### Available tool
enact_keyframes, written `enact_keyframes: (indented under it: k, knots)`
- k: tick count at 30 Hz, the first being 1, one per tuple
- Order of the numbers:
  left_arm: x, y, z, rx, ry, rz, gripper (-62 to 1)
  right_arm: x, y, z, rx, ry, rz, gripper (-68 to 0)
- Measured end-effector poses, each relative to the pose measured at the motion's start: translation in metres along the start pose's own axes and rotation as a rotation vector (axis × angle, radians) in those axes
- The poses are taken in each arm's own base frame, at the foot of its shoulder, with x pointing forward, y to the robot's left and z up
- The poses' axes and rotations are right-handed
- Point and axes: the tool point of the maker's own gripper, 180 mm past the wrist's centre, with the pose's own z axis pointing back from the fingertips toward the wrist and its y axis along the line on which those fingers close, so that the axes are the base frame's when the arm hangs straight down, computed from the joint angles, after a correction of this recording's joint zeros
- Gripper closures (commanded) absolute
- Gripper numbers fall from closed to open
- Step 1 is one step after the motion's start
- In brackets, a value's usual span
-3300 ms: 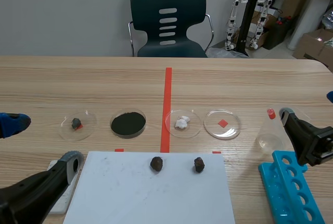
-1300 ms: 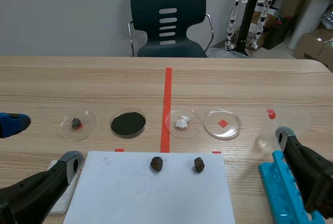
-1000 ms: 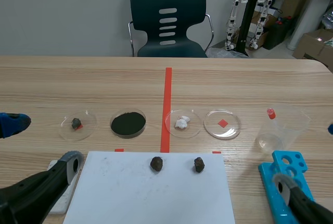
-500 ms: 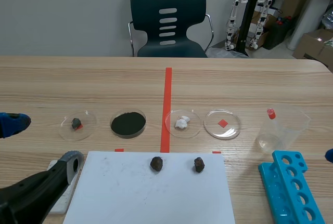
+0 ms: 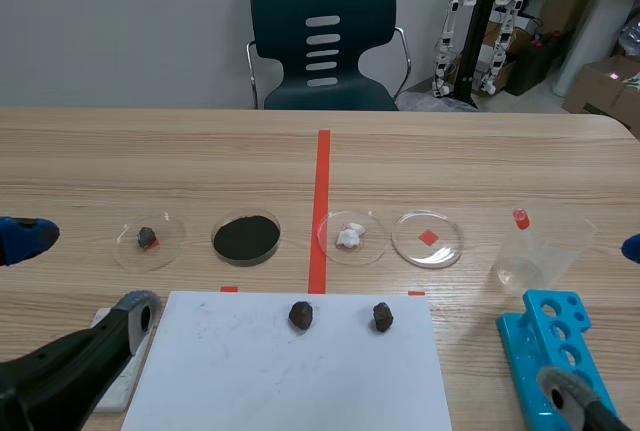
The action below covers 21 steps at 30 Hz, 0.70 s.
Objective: Return to the home posture
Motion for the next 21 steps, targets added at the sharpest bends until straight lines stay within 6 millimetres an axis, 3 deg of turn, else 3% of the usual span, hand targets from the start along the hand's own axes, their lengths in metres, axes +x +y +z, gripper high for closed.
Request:
enact_keyframes:
  k: [21]
  knots:
    - [0.0000, 0.0000, 0.0000, 0.000, 0.000, 0.000, -62.3, 0.0059, 0.0003, 0.0001, 0.001, -0.033, -0.001, -67.9]
